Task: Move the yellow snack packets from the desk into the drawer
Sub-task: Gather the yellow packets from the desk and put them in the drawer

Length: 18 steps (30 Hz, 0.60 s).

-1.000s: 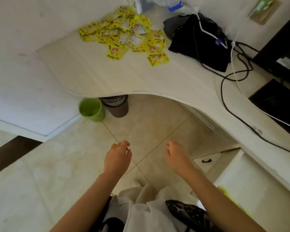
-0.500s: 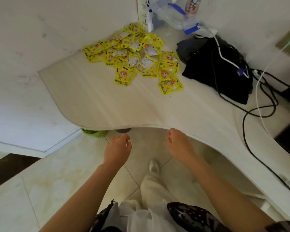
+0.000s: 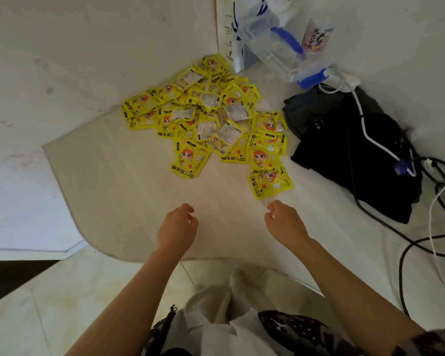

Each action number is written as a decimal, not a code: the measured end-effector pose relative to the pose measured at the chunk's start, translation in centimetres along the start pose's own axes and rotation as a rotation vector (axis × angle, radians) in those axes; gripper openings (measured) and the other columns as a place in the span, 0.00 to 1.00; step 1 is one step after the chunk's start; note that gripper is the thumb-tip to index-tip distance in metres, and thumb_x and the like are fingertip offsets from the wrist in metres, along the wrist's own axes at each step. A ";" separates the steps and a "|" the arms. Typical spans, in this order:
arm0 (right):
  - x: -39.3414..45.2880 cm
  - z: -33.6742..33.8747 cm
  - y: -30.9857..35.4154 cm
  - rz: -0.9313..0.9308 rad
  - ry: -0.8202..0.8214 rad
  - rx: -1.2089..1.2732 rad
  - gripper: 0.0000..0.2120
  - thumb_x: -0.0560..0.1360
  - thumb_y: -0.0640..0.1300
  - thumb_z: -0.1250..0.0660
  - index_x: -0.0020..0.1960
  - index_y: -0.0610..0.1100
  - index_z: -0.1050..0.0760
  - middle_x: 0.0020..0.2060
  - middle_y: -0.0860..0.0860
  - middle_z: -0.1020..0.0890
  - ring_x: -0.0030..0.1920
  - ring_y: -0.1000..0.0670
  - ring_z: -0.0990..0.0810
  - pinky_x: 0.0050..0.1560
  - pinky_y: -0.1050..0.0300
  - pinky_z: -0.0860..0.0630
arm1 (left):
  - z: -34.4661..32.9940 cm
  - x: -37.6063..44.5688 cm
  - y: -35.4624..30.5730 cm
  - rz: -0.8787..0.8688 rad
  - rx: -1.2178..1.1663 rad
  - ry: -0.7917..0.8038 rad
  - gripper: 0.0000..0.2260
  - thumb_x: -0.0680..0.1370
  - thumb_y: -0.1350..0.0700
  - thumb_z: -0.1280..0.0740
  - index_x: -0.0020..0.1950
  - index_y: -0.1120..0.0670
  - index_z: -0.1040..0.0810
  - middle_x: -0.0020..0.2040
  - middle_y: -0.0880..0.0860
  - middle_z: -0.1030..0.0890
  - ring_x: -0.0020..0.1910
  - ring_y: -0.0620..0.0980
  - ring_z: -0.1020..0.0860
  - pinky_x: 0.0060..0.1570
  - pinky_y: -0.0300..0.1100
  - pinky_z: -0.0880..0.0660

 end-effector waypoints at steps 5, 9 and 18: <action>3.3 1.1 -0.3 -0.301 -0.023 0.210 0.14 0.76 0.44 0.39 0.56 0.36 0.23 0.51 0.40 0.18 0.53 0.38 0.20 0.50 0.52 0.25 | 1.5 5.8 -0.4 0.007 -0.003 0.001 0.12 0.77 0.56 0.37 0.61 0.55 0.25 0.56 0.53 0.21 0.56 0.54 0.24 0.50 0.47 0.27; 5.8 1.3 -0.5 -0.538 -0.081 0.393 0.21 0.68 0.50 0.35 0.56 0.37 0.23 0.47 0.41 0.17 0.46 0.39 0.18 0.48 0.47 0.19 | 2.9 10.6 -0.8 0.018 0.021 -0.009 0.16 0.76 0.57 0.35 0.64 0.57 0.28 0.61 0.58 0.27 0.60 0.61 0.28 0.55 0.54 0.28; 9.3 1.0 3.3 -0.807 -0.226 0.380 0.41 0.69 0.56 0.27 0.70 0.37 0.44 0.66 0.40 0.37 0.67 0.36 0.34 0.61 0.44 0.30 | 3.6 17.5 -2.3 0.069 0.067 0.020 0.26 0.75 0.47 0.33 0.66 0.60 0.33 0.63 0.60 0.30 0.62 0.64 0.32 0.58 0.54 0.33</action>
Point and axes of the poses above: each hand's wrist, its own x-axis towards the middle knuckle, its own z-axis out of the back of the hand, y = z × x, the point moved 4 cm from there along x, towards the middle knuckle
